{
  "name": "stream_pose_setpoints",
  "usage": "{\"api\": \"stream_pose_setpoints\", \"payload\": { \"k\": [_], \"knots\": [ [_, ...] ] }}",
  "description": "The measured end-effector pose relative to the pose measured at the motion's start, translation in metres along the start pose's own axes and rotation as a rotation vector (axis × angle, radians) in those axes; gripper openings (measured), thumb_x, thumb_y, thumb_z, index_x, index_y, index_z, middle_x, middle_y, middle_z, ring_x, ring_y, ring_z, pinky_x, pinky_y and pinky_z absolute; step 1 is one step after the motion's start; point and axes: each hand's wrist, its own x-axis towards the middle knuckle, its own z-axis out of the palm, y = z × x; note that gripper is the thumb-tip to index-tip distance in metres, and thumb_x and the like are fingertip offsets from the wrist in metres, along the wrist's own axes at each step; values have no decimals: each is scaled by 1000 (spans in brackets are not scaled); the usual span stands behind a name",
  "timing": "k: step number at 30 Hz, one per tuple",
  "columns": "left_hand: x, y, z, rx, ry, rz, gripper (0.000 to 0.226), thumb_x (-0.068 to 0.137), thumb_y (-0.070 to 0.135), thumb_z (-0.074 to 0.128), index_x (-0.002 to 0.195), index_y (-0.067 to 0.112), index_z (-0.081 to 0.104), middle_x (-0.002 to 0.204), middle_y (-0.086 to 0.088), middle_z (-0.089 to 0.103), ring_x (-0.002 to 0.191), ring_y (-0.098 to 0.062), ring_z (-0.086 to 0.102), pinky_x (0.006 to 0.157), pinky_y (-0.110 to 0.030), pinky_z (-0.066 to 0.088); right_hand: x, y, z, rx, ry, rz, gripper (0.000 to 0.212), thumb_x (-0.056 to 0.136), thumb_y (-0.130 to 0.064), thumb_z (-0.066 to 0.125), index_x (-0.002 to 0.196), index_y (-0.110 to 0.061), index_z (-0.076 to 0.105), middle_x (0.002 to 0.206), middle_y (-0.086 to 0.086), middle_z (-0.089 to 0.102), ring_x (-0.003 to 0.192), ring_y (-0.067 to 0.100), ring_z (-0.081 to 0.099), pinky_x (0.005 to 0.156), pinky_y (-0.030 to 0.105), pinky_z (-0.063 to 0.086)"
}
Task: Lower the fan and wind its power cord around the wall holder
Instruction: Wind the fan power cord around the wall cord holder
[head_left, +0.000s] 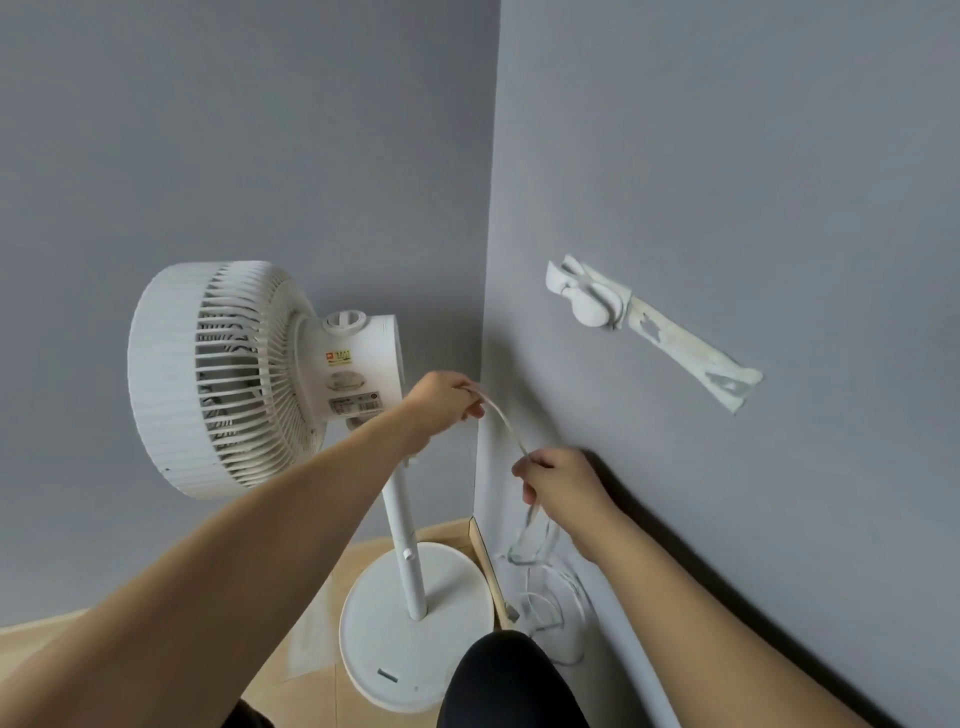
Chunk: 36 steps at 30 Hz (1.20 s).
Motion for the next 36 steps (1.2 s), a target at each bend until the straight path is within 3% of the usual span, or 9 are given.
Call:
{"api": "stream_pose_setpoints", "payload": {
  "k": [4, 10, 13, 16, 20, 23, 29, 33, 36],
  "knots": [
    [-10, 15, -6, -189, 57, 9, 17, 93, 3, 54, 85, 10, 67, 67, -3, 61, 62, -13, 57, 41, -7, 38, 1, -23, -6, 51, 90, -143, 25, 85, -23, 57, 75, 0, 60, 55, 3, 46, 54, 16, 43, 53, 26, 35],
    [-18, 40, -14, -368, -55, 109, 18, 86, -6, 59, 82, 12, 62, 66, -1, 51, 55, -13, 40, 57, -24, 29, 5, -42, -10, -182, 118, -214, 12, 83, -16, 53, 80, -13, 64, 69, 4, 61, 61, 20, 55, 60, 28, 47],
    [-17, 48, -20, -374, 40, 153, 25, 85, -11, 56, 79, 14, 59, 67, 0, 53, 57, -12, 40, 59, -24, 33, 2, -42, -8, -242, 90, -190, 21, 83, -18, 53, 63, -9, 52, 53, 3, 45, 52, 20, 41, 52, 26, 35],
    [-19, 46, -22, -327, 47, 194, 26, 85, -11, 57, 84, 14, 58, 70, 0, 54, 60, -11, 42, 59, -24, 33, -3, -41, -9, -148, 34, -172, 22, 82, -24, 57, 71, -6, 62, 51, -2, 46, 53, 16, 43, 56, 27, 32],
    [-21, 58, -32, -220, -77, 292, 26, 83, -13, 60, 91, 12, 59, 75, -4, 50, 68, -13, 46, 65, -23, 35, -11, -46, -16, 191, -58, -101, 22, 86, -32, 57, 81, -15, 71, 78, 2, 75, 73, 18, 71, 69, 29, 51],
    [-22, 74, -35, -48, -161, 316, 19, 84, -5, 65, 94, 11, 61, 82, -10, 53, 76, -20, 47, 74, -29, 38, -15, -51, -25, 296, -60, -78, 26, 85, -38, 59, 83, -15, 71, 77, 3, 75, 67, 18, 71, 59, 28, 54],
    [-24, 96, -35, 87, -57, 370, 8, 85, 8, 71, 92, 9, 68, 82, -5, 61, 77, -17, 52, 74, -30, 42, -22, -61, -33, 348, 83, -169, 31, 97, -33, 49, 86, -12, 68, 80, 8, 72, 54, 16, 62, 51, 27, 50],
    [-27, 108, -38, 159, -273, 382, 5, 83, 17, 72, 88, 17, 70, 89, 1, 69, 87, -14, 60, 89, -31, 46, -29, -65, -34, 277, 244, -306, 36, 97, -31, 48, 80, -4, 64, 62, 1, 58, 46, 11, 50, 48, 25, 45],
    [-27, 110, -41, 187, -331, 362, 14, 83, 26, 71, 91, 15, 73, 91, -1, 68, 88, -14, 56, 88, -30, 42, -35, -69, -34, 209, 349, -420, 40, 95, -32, 49, 80, 4, 60, 58, 6, 54, 51, 18, 49, 54, 40, 51]
  ]
}}
